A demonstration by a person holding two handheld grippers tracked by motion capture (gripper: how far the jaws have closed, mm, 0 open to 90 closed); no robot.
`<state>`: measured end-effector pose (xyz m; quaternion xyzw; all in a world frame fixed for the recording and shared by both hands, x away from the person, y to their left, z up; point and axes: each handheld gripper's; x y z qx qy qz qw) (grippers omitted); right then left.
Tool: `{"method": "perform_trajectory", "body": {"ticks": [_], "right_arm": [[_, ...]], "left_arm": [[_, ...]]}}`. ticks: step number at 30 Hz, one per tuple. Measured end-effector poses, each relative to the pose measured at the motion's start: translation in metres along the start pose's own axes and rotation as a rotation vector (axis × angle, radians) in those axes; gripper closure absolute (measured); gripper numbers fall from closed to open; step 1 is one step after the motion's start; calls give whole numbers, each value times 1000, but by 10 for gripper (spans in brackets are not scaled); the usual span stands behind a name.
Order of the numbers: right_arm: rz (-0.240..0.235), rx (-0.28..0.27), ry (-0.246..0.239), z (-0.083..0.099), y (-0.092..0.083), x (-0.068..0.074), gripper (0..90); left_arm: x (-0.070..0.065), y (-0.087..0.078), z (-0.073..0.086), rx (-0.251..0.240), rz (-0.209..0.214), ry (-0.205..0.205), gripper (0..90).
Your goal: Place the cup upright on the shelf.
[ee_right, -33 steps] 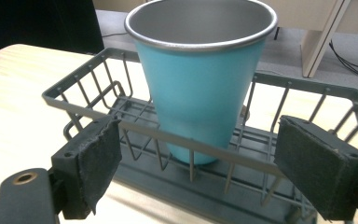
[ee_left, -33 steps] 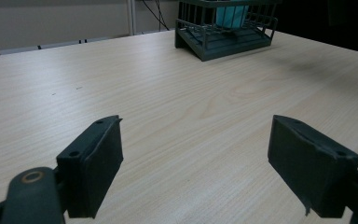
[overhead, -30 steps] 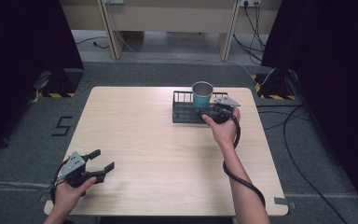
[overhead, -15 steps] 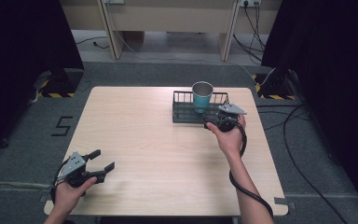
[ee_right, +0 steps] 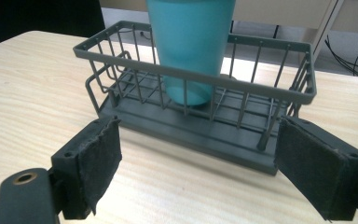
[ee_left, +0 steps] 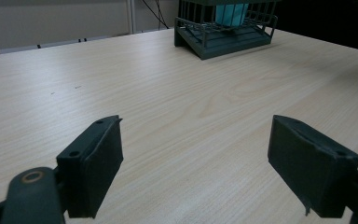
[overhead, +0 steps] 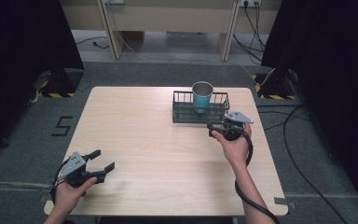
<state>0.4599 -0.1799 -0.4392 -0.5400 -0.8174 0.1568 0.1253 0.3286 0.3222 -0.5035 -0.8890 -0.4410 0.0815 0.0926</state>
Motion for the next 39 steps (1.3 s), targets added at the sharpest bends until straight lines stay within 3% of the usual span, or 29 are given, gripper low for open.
{"method": "perform_trajectory", "body": {"ticks": [10, 39], "right_arm": [[-4, 2, 6, 13, -16, 1, 155], [38, 19, 44, 62, -64, -15, 156]], "left_arm": [[0, 0, 0, 1, -1, -2, 172], [0, 0, 0, 3, -4, -4, 172]]}}
Point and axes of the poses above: each handheld gripper's, and its own axes: y roughly forward along the jaws, z roughly out of its underside, x roughly to its left, and after that the axes turned 3 degrees about -x, right-handed
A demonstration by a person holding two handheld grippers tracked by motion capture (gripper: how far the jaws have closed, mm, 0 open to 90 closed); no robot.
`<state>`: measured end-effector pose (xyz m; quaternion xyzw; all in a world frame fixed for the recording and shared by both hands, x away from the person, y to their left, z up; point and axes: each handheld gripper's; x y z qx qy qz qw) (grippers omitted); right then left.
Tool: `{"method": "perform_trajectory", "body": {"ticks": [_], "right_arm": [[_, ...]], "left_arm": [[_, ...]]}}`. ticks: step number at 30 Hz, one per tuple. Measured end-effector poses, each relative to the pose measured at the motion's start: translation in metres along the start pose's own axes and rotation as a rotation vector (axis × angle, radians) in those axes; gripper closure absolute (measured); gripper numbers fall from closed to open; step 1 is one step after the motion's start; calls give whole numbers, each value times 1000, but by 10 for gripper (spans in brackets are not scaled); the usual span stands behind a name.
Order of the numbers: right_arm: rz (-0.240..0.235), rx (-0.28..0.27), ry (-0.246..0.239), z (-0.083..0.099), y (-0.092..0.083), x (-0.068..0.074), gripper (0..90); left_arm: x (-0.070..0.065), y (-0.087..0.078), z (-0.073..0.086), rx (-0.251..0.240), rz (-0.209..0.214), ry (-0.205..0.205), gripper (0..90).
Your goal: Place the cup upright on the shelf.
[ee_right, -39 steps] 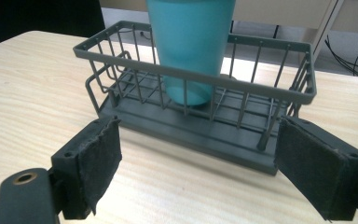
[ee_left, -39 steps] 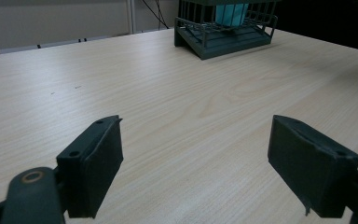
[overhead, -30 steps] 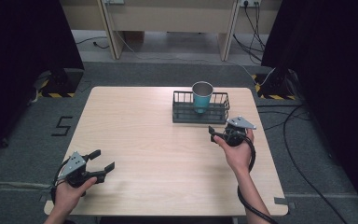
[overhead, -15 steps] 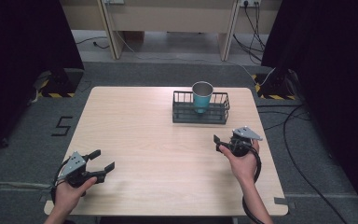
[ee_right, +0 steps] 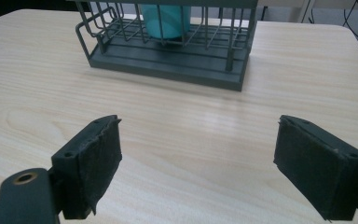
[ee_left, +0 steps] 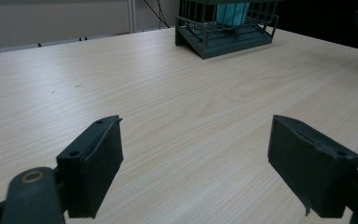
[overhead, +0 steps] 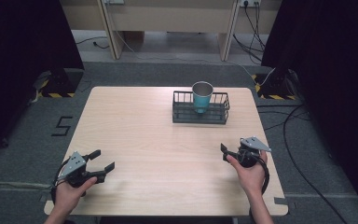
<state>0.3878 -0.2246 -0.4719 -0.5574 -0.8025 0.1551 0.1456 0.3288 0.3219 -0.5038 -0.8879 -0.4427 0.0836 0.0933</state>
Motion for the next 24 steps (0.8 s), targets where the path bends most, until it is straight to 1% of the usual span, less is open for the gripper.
{"method": "perform_trajectory", "body": {"ticks": [11, 14, 15, 23, 24], "right_arm": [[10, -3, 6, 14, -13, -4, 156], [12, -2, 18, 18, -16, -4, 156], [13, -5, 13, 20, -17, -5, 156], [20, -6, 24, 30, -26, -6, 156], [24, -6, 17, 31, -28, -6, 156]], "left_arm": [[0, 0, 0, 1, 0, 2, 172], [0, 0, 0, 2, 0, 1, 172], [0, 0, 0, 1, 0, 1, 172], [0, 0, 0, 2, -1, 4, 172], [0, 0, 0, 2, 0, 3, 172]]}}
Point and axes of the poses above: each handheld gripper's, and its own axes: y roughly forward along the jaws, z roughly out of its underside, x roughly to its left, and after that the axes turned 3 degrees about -x, right-handed
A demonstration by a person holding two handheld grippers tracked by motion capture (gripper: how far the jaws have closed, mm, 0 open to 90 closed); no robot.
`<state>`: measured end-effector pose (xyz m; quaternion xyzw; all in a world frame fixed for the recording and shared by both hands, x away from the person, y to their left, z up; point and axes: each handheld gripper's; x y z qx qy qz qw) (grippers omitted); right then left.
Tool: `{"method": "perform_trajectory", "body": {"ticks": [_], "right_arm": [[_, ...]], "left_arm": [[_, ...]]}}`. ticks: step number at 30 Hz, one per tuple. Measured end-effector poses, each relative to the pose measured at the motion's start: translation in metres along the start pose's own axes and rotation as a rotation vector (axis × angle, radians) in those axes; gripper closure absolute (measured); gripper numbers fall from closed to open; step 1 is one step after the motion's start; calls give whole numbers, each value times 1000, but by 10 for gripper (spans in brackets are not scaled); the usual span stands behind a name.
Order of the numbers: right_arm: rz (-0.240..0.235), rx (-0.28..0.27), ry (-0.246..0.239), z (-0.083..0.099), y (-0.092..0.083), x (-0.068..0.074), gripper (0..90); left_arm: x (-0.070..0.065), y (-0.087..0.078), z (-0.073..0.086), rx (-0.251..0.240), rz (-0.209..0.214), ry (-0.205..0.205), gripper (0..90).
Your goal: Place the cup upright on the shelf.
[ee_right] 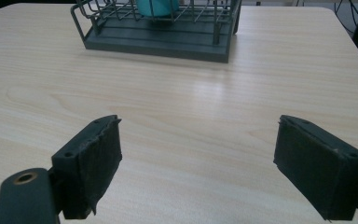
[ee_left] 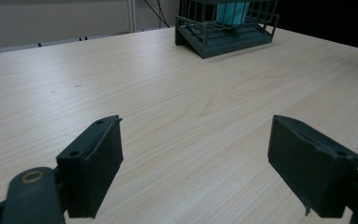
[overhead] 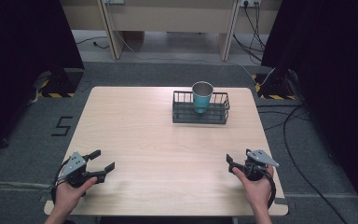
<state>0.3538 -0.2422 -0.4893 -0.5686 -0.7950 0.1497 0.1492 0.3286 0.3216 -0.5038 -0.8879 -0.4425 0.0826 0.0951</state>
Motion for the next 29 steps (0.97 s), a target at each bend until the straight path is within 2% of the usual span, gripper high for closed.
{"method": "perform_trajectory", "body": {"ticks": [7, 12, 16, 17, 18, 19, 29], "right_arm": [[-1, 5, 17, 11, -5, 0, 157], [0, 7, 11, 17, -5, 0, 156], [-1, 5, 1, 19, -4, 1, 156], [0, 6, 13, 20, -4, 2, 156], [2, -1, -8, 20, -3, 0, 156], [0, 2, 11, 21, -3, 2, 156], [-2, -11, 11, 21, -3, 2, 156]], "left_arm": [[-1, 0, 0, -1, 1, 0, 172], [-1, 0, 0, 0, 1, 0, 172], [-1, 0, 0, 0, 0, 0, 172], [-1, 0, 0, 0, 0, 0, 172], [-1, 0, 0, 0, 0, 0, 172], [-1, 0, 0, -1, 1, 1, 172], [-1, 1, 0, -1, 2, 2, 173]]}}
Point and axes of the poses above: each handheld gripper's, and its own axes: y roughly forward along the jaws, z roughly out of its underside, x roughly to its left, and after that the axes turned 3 degrees about -x, right-handed
